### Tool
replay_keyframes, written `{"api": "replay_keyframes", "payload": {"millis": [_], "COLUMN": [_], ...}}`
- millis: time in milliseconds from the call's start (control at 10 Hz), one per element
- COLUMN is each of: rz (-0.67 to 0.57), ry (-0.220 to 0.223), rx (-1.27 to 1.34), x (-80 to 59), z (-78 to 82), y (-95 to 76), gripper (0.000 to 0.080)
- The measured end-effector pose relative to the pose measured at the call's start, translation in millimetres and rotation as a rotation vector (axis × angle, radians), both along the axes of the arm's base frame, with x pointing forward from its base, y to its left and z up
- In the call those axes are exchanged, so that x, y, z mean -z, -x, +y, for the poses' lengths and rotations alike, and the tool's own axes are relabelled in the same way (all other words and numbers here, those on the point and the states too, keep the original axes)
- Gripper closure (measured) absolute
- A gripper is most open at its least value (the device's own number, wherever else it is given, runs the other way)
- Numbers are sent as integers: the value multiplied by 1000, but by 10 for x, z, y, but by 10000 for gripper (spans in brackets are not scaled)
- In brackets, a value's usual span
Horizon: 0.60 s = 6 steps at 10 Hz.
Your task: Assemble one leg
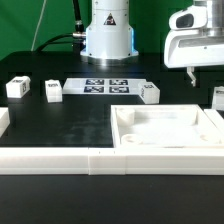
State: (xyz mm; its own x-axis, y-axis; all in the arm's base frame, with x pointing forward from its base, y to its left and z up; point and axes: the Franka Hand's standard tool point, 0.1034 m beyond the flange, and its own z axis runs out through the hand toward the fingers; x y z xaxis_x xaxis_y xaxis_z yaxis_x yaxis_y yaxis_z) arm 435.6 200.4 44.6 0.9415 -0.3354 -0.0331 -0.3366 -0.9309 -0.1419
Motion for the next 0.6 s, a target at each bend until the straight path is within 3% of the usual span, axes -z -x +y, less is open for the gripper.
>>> {"api": "replay_keyframes", "payload": {"millis": [200, 600], "rz": [33, 41], "ry": [-11, -12], "rx": [165, 108], "x": [8, 108], "z": [67, 194], "y": [46, 73], "gripper": [151, 151]}}
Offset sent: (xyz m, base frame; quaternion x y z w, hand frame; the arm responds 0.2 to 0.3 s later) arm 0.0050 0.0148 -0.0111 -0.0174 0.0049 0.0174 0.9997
